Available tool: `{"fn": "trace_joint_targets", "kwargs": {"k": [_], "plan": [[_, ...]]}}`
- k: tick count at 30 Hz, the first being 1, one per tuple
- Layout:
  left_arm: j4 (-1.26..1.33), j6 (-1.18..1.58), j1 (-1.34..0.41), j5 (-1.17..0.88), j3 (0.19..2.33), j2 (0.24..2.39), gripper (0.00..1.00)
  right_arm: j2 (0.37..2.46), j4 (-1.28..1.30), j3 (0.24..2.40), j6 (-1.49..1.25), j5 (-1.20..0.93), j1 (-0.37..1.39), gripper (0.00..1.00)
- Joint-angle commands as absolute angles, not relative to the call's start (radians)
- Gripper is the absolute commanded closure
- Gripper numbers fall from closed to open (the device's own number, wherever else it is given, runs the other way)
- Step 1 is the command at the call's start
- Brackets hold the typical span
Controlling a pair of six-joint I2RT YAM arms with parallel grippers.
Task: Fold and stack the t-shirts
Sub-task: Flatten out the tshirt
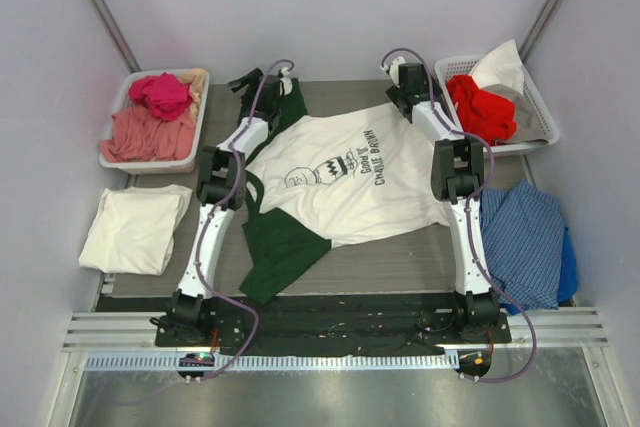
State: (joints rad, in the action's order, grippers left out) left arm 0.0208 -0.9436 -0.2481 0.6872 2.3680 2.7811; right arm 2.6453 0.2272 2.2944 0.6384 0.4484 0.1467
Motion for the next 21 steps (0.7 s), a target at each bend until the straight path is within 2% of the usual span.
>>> {"fn": "trace_joint_targets", "kwargs": {"k": [1,13,21], "plan": [[0.106,-0.994,-0.242,0.655,2.419,2.810,0.05,2.694,0.210,2.312,0.661,0.466,0.130,0.11],[0.325,-1.123,-0.221,0.620,2.474,2.918,0.06,2.703,0.081,2.298,0.732,0.511,0.130,0.11],[0.460,-1.137,-0.219,0.649,2.468,2.881,0.05,2.651,0.044,2.292,0.707,0.528,0.132,0.11]]}}
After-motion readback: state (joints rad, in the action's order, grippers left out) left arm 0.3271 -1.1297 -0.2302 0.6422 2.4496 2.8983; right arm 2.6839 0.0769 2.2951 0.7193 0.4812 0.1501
